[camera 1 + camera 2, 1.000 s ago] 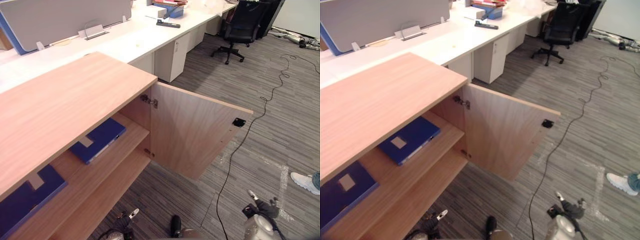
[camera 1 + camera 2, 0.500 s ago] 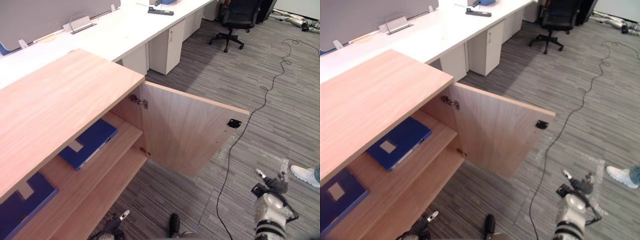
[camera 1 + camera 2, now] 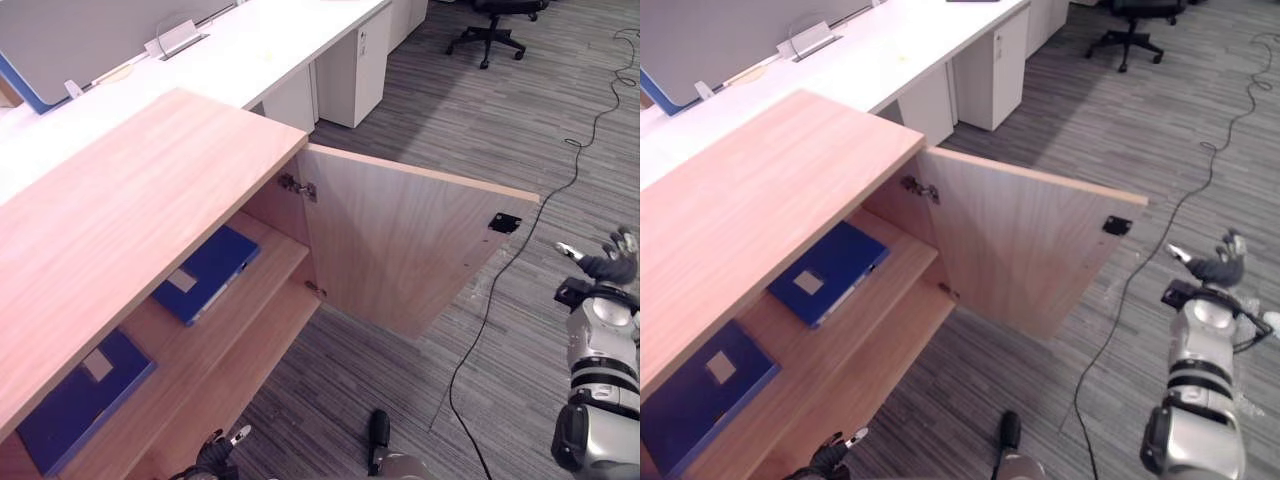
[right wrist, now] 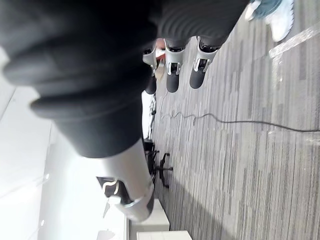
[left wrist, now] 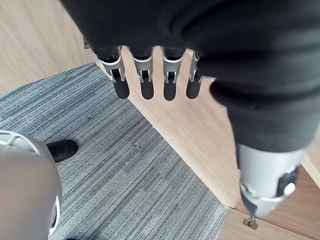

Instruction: Walk over to the cabinet, pick up the folder, carry it to the office cabinet, place the folder inside the office cabinet, then close the office cabinet door

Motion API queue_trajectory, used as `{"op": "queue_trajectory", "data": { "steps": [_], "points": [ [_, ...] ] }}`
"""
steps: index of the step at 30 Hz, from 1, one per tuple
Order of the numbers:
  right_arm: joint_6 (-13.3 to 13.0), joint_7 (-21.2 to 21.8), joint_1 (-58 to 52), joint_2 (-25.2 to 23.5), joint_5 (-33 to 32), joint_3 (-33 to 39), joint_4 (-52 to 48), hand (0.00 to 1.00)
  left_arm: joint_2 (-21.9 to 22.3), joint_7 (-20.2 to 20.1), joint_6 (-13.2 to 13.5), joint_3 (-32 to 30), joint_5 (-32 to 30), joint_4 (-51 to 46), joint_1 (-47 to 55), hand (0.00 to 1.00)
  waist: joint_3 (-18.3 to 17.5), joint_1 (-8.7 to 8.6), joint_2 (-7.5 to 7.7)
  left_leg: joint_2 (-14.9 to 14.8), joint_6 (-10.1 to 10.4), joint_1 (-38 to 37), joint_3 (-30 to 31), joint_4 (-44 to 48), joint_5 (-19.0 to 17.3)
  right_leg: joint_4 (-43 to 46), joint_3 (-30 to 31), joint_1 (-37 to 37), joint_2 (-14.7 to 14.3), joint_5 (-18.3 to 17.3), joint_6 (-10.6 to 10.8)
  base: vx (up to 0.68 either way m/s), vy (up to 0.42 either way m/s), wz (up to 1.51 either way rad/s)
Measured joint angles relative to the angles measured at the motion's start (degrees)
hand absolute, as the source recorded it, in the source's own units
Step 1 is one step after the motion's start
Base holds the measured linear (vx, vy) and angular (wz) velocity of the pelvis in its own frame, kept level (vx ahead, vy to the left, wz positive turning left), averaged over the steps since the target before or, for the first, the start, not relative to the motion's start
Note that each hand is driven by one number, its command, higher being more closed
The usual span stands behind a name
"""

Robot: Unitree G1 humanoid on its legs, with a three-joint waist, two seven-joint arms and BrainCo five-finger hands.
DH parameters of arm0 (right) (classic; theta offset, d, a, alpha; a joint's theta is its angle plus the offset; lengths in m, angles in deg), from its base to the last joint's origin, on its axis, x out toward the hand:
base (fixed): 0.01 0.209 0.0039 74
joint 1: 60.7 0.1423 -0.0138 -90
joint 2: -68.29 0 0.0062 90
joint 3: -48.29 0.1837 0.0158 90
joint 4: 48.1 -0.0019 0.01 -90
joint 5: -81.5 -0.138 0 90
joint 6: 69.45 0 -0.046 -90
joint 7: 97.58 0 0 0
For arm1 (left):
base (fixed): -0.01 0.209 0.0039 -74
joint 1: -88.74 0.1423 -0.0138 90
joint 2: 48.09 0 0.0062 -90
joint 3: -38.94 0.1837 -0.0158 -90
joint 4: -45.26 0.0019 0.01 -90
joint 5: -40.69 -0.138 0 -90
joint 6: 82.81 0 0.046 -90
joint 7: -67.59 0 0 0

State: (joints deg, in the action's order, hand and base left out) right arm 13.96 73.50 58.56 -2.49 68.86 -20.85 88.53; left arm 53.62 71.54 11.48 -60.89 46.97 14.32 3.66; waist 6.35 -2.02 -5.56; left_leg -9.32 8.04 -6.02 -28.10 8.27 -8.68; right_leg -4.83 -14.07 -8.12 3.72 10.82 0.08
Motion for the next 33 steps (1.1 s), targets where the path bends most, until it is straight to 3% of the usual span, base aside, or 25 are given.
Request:
{"op": "queue_trajectory", "data": {
  "steps": [6,12,26,28,30,33],
  "points": [
    [-1.50,6.68,0.55,0.58,-1.71,-10.46,-2.66,0.00,0.01,-1.24,0.22,0.55,-0.27,-0.04,-0.14,0.00,0.40,0.08,-0.13,-0.13,0.02,0.15,0.83,0.00,0.02,-0.30,-1.36,0.27,0.19,-0.08,0.10,-0.04,-0.009,0.07],
    [-1.82,9.21,2.63,2.26,-3.26,-17.62,-3.38,0.00,0.14,-1.35,1.13,1.81,-0.31,-0.06,-0.08,0.00,0.67,0.13,-0.57,-0.38,0.02,0.14,1.58,0.05,0.01,-0.33,-1.88,0.60,0.31,-0.09,0.10,-0.01,0.001,0.05],
    [-1.93,20.13,1.62,12.64,-6.46,-36.93,-9.61,0.00,0.10,-4.13,1.18,3.48,-4.15,0.08,0.33,0.00,1.18,-1.55,-0.96,-3.13,1.11,0.98,1.89,4.38,0.87,-0.34,-1.40,1.21,-1.58,-0.99,-0.98,0.01,-0.026,-0.05],
    [-2.01,20.29,-0.47,14.91,-6.59,-40.91,-13.80,0.00,0.04,-4.27,1.19,4.45,-4.43,0.16,0.46,0.00,1.16,-1.81,-0.93,-3.60,1.12,1.20,1.87,5.06,1.15,-0.33,-1.32,1.20,-1.98,-1.15,-1.20,0.04,-0.075,-0.11],
    [-1.97,22.24,-2.04,20.45,-6.77,-48.32,-21.36,0.00,-0.05,-4.39,1.33,5.39,-5.45,1.28,0.44,0.00,0.66,-2.38,-0.38,-3.52,0.62,1.63,2.11,5.09,1.66,-0.31,-0.86,0.88,-2.35,-1.25,-1.35,0.04,-0.063,-0.18],
    [-1.88,30.83,-1.86,27.67,-6.74,-60.98,-34.91,0.00,-0.49,-4.49,1.87,5.68,-6.33,1.46,0.54,0.00,-1.53,-3.16,0.36,-3.73,-0.21,1.81,3.69,3.57,2.23,-0.15,-0.05,-0.02,-3.25,-1.22,-1.69,0.05,-0.075,-0.13]
  ]
}}
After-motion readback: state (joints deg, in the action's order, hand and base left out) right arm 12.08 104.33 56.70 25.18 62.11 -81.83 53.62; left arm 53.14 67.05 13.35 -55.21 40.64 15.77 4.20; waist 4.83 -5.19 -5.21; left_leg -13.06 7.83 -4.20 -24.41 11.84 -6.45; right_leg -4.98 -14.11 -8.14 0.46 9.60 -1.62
